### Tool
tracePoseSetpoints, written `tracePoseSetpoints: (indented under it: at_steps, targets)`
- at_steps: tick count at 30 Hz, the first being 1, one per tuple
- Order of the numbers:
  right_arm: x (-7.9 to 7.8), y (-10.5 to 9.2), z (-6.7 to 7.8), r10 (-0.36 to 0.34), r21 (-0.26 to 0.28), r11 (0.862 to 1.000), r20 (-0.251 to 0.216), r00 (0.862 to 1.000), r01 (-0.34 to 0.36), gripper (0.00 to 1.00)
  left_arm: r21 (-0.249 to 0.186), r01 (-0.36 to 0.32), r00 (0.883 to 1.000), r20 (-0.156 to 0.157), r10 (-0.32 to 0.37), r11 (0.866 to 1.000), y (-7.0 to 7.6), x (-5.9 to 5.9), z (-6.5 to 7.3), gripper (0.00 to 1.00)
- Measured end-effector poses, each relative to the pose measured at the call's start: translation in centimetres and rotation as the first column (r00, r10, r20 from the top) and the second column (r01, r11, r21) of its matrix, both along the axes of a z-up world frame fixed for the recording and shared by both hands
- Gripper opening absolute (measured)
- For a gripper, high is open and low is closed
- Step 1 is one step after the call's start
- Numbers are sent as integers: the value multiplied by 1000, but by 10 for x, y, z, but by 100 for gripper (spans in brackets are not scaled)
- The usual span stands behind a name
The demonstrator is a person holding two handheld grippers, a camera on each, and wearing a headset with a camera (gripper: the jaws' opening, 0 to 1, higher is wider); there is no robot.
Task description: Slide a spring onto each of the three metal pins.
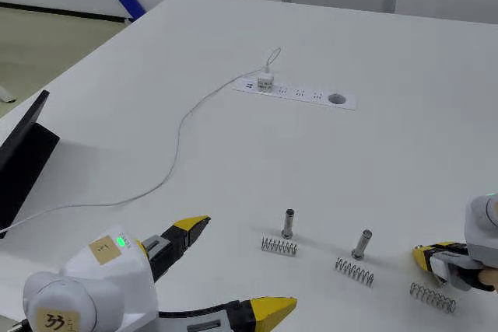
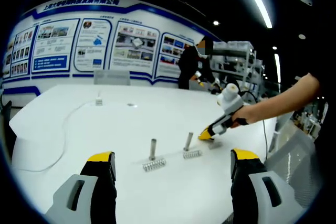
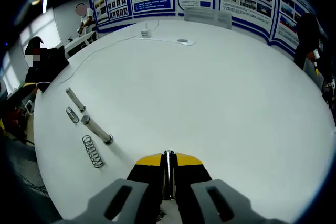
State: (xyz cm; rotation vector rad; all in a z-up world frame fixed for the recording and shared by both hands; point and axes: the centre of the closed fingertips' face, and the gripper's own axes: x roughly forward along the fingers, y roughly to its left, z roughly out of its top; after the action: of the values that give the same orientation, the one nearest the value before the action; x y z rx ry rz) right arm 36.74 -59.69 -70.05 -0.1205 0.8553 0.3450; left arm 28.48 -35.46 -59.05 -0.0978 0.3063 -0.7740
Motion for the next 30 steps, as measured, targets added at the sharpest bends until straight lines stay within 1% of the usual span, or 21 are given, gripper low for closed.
tracePoseSetpoints:
  at_steps: [3,9,11,13,14,16,18,19,30]
  targets:
    - [-1,0,4,-5,7,1000,8,1000,5,8,-1,2,1000,-3,-2,1000,0,0,0,92]
    - [-3,-1,9,-21,23,1000,24,1000,20,8,9,17,1000,2,-17,1000,-2,-2,-1,92]
    - [-3,-2,8,-26,29,999,25,999,26,8,6,19,1000,4,-19,1000,-3,-2,0,92]
    - [-4,-2,9,-29,32,999,26,999,28,8,-11,21,1000,7,-21,1000,-4,-3,2,92]
    - [-5,-2,10,-30,34,999,29,999,29,8,-10,22,1000,9,-22,1000,-4,-3,3,93]
    - [-6,-2,12,-28,35,999,35,999,27,8,4,26,1000,9,-26,1000,-4,-3,1,93]
    - [-7,-2,15,-25,37,999,41,999,24,8,4,30,1000,8,-30,1000,-5,-4,1,93]
    - [-8,-2,16,-24,38,999,45,999,22,8,5,29,999,13,-29,1000,-5,-3,2,93]
    - [-7,-5,22,-28,48,999,70,997,25,8,15,34,999,16,-34,999,-6,-4,1,93]
